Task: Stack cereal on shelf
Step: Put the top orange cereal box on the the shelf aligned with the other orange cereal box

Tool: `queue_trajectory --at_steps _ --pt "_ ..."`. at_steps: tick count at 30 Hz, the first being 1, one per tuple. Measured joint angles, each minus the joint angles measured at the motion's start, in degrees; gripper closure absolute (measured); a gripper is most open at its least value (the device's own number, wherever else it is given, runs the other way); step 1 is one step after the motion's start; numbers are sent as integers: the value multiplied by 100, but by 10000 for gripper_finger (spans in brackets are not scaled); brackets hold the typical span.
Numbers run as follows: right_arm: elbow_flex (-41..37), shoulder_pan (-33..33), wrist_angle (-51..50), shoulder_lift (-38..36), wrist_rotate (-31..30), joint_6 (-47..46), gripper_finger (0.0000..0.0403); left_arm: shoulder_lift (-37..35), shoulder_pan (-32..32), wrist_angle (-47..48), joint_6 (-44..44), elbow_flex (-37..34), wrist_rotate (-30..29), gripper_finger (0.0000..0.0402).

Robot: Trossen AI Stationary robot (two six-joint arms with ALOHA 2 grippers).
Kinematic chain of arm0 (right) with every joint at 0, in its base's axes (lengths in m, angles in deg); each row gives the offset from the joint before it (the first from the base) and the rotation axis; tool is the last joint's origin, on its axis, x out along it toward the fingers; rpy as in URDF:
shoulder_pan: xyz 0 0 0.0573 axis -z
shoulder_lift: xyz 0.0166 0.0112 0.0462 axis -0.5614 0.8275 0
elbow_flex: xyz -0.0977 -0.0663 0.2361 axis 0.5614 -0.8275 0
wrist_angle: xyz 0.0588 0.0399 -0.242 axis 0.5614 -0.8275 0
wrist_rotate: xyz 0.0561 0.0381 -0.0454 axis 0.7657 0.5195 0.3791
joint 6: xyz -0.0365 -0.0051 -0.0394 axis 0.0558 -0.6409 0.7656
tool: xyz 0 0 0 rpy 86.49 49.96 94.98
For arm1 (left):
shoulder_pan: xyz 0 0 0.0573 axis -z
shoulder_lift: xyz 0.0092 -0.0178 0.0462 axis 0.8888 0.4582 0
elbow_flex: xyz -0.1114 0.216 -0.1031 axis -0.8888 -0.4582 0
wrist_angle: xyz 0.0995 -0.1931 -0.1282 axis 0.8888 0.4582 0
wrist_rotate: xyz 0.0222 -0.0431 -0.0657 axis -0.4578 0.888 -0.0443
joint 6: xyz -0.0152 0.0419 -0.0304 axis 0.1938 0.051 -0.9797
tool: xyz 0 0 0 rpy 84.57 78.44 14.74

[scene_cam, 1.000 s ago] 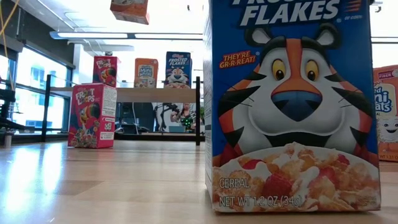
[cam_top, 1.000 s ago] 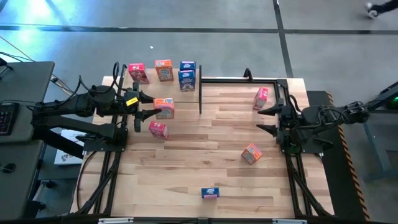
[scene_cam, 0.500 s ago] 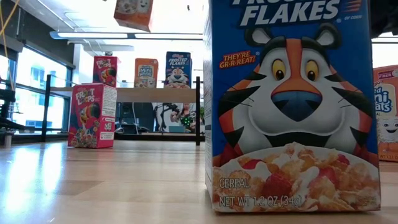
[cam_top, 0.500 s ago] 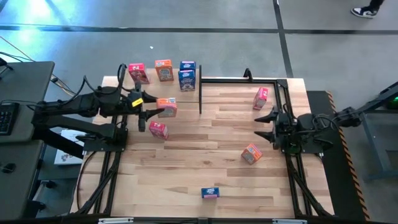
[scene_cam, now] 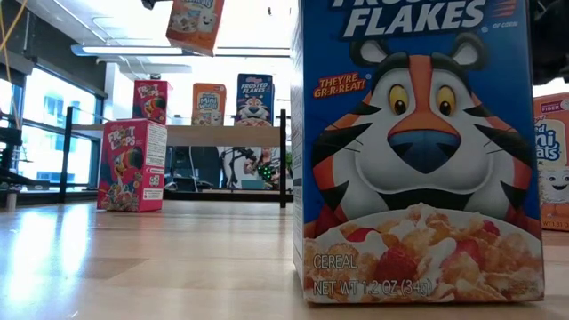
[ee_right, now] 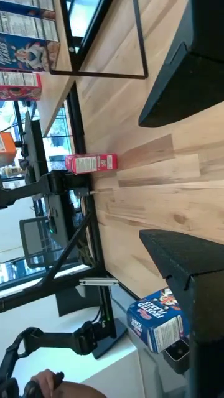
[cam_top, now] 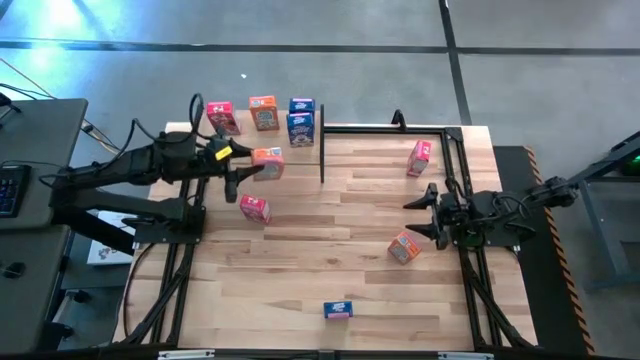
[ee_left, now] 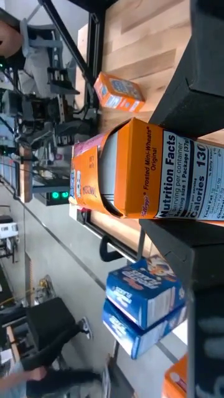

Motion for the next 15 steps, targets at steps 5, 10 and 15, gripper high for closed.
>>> queue_trajectory --at_steps 5,10,15 --pt "-283 0 99 -161 -1 -130 128 -18 -454 192 -2 0 350 227" --pt "-363 0 259 -187 98 -97 128 -16 -826 228 1 0 667 227" --pt "-372 0 284 -182 125 -52 128 -49 -1206 20 27 -290 797 227"
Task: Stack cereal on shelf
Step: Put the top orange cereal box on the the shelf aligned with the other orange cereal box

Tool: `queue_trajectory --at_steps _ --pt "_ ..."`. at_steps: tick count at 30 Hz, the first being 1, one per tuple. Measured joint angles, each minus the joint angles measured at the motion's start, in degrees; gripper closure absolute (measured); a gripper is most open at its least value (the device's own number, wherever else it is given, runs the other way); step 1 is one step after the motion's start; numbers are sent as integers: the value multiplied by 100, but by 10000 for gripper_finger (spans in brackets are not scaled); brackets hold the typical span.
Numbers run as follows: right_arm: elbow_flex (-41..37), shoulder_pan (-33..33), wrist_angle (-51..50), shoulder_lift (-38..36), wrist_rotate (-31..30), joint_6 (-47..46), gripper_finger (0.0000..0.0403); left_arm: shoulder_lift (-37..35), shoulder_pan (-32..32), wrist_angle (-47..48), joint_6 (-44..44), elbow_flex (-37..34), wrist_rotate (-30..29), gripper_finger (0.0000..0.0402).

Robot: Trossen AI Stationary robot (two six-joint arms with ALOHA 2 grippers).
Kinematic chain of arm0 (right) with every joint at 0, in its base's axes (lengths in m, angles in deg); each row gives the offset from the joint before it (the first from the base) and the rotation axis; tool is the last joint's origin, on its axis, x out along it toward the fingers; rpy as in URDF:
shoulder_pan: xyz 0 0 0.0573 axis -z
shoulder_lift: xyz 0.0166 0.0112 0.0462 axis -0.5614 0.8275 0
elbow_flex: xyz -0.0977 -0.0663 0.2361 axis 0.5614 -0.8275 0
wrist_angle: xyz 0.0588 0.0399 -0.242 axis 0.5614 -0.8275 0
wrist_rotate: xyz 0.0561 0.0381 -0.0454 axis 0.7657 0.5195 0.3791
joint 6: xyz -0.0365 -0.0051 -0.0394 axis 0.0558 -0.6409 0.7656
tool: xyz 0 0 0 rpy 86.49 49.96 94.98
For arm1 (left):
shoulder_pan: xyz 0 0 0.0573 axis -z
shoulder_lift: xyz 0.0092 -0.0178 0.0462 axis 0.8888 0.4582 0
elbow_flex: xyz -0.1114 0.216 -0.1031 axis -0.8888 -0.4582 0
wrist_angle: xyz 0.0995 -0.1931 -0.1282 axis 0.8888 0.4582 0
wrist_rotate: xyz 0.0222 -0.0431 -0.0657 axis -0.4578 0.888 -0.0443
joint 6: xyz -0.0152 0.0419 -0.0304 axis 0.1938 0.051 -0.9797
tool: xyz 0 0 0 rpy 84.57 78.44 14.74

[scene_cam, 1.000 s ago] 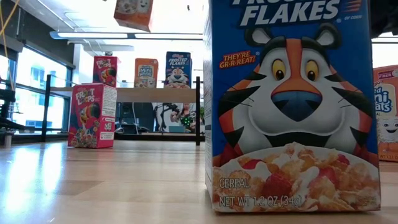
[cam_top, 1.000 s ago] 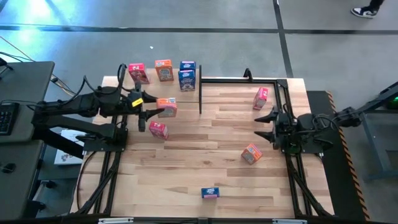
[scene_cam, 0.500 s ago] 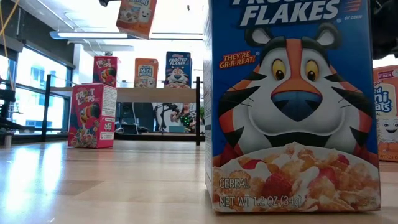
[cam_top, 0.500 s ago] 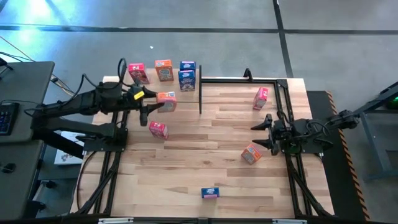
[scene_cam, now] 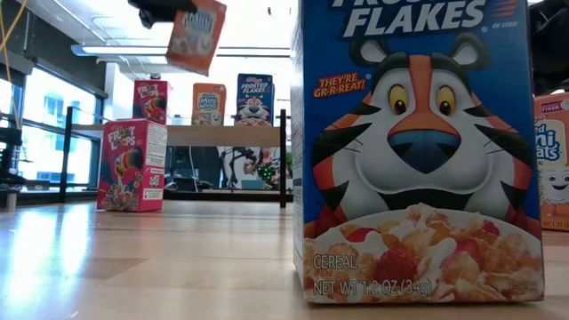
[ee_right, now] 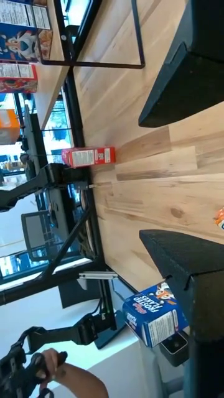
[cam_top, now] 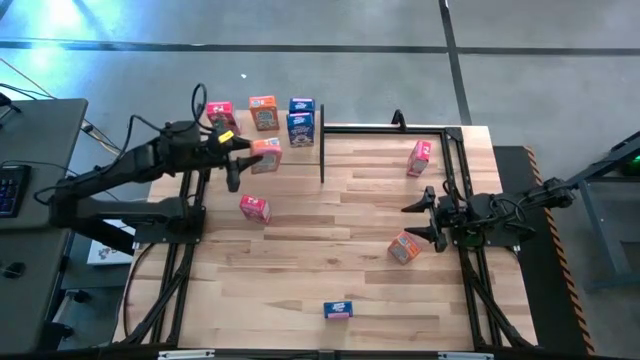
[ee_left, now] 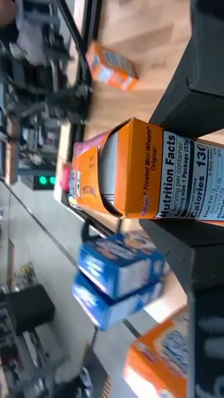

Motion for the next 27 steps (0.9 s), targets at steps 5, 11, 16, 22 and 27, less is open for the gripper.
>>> queue_trajectory --at_steps 5,11,16,22,27 --pt "0 0 -2 -1 0 16 128 -90 -345 -535 -36 -569 1 227" --pt "0 0 -7 2 0 -173 128 -137 -645 -1160 -25 -1006 6 227" --pt "0 1 -9 2 0 -198 128 -135 -897 -1247 65 -1165 4 227" --pt "0 1 -11 2 0 -198 128 -143 -1238 -1731 62 -1594 3 227" --pt "0 0 -13 2 -2 -198 128 -139 -1413 -2116 62 -1876 44 227"
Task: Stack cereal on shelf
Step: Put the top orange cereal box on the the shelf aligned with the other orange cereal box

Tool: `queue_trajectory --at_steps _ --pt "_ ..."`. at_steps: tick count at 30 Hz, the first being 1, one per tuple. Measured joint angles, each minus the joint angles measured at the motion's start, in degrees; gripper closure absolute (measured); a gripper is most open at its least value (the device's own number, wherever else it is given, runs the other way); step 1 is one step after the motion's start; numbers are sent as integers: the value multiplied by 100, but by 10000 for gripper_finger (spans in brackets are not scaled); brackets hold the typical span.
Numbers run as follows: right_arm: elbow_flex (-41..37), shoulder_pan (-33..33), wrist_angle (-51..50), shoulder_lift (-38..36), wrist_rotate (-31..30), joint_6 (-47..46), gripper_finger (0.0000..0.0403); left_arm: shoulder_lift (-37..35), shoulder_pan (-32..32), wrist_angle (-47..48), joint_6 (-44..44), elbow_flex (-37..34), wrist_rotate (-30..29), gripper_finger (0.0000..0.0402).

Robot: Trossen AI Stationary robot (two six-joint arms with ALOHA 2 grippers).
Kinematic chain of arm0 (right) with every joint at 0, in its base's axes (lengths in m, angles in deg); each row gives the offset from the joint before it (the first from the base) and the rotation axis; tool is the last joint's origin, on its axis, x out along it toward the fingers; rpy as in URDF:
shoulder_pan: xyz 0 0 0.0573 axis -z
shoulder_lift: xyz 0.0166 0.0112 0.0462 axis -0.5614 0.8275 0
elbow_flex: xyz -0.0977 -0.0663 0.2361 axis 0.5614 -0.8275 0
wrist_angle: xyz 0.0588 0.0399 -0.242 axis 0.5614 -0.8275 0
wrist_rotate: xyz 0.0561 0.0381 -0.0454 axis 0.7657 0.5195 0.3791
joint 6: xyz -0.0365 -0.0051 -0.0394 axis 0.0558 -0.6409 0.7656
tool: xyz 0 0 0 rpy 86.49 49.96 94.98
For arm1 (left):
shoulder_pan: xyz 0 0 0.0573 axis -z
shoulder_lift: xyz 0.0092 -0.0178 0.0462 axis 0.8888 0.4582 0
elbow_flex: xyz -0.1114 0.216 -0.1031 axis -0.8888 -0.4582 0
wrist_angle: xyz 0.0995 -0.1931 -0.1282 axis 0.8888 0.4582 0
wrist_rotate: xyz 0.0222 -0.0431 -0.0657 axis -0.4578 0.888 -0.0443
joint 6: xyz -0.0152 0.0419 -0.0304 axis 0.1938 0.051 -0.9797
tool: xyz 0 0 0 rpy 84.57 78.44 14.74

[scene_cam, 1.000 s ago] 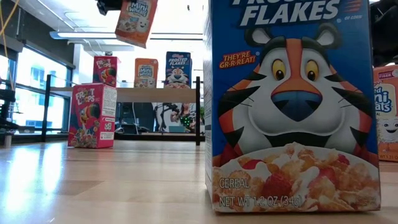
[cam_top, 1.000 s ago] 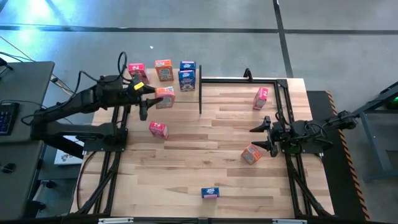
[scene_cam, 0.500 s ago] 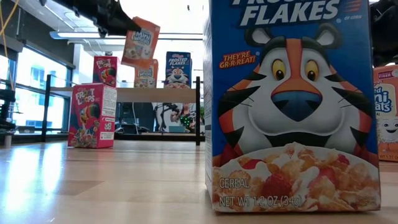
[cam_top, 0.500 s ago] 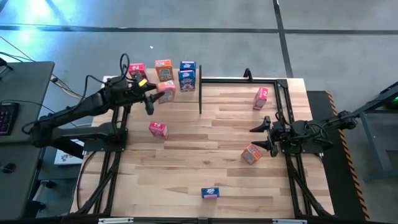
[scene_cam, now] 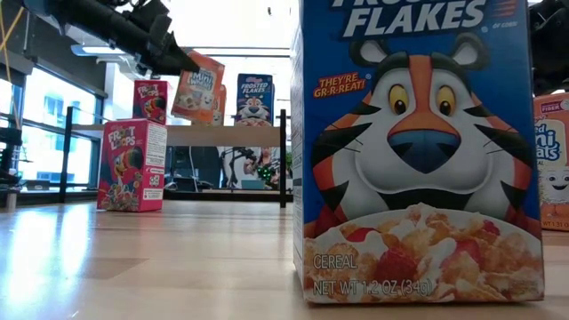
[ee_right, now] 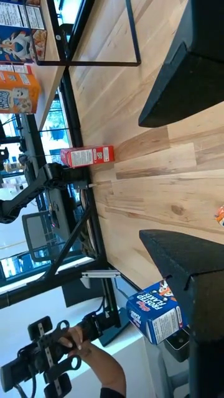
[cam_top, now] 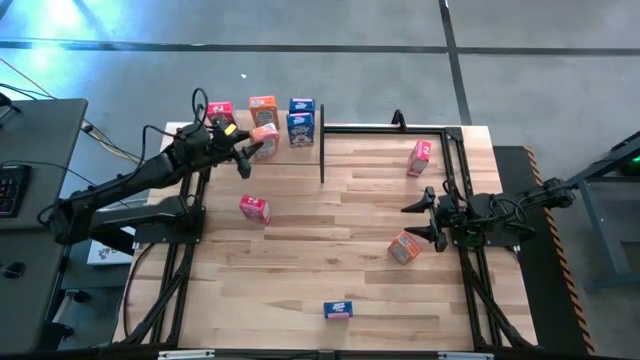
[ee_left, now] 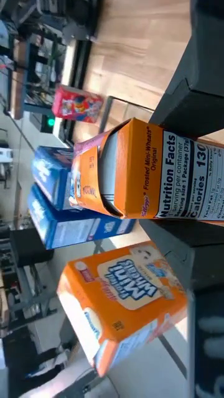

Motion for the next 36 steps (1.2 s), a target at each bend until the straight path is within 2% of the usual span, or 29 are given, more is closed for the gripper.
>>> queue_trajectory --at_steps 5,19,23,36 --pt "0 2 0 0 0 0 128 52 -156 -289 -39 -160 267 227" --pt "0 0 -2 0 0 2 128 50 -558 -1301 -108 -663 284 227" --pt "0 1 -4 0 0 2 128 57 -724 -1308 -40 -664 368 227" --pt "0 0 -4 0 0 2 128 719 -996 -1858 63 -662 920 227"
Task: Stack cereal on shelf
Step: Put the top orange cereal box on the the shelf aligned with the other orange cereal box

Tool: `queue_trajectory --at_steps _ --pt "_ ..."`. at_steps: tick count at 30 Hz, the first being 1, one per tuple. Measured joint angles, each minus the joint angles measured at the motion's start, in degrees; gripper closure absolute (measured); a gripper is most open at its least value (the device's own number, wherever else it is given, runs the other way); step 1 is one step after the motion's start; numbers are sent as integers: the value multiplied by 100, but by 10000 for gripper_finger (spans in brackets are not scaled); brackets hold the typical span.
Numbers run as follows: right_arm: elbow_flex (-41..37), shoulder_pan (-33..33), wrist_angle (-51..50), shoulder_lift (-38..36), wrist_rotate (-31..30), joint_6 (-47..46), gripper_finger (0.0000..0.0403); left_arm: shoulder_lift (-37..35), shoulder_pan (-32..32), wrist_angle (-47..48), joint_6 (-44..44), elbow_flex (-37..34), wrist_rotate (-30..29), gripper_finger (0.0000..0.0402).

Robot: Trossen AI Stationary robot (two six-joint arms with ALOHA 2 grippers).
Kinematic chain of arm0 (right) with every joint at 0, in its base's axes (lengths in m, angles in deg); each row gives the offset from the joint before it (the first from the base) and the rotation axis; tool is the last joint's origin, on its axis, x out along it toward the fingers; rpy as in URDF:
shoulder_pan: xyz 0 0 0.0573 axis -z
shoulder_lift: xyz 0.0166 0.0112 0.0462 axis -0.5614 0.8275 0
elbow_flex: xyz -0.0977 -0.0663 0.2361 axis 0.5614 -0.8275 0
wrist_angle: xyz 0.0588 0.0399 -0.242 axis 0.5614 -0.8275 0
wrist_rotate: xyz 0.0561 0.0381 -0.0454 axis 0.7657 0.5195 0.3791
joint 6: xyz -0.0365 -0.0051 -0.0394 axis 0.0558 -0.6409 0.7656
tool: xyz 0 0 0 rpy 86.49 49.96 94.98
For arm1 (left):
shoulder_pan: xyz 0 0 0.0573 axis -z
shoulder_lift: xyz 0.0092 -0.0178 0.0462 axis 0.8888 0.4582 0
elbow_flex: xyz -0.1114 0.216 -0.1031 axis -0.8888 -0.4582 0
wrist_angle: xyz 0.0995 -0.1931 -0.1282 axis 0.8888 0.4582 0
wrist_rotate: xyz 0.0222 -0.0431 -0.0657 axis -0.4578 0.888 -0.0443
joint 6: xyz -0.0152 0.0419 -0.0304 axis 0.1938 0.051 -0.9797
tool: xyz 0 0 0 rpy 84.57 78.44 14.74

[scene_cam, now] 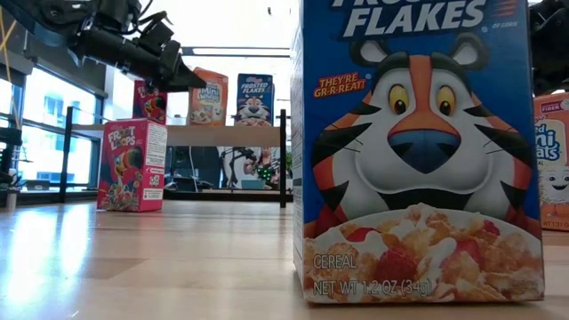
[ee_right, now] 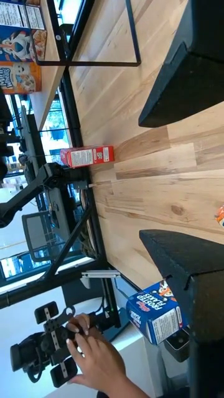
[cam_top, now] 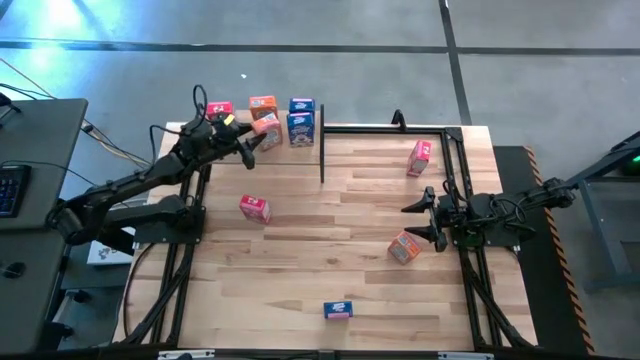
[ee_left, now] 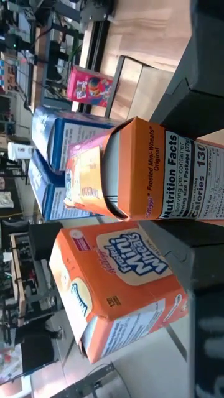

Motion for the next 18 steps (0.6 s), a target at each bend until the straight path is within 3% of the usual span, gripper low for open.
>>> queue_trajectory --at_steps 18 --pt "0 2 0 0 -2 0 128 39 -100 -5 5 0 -39 227"
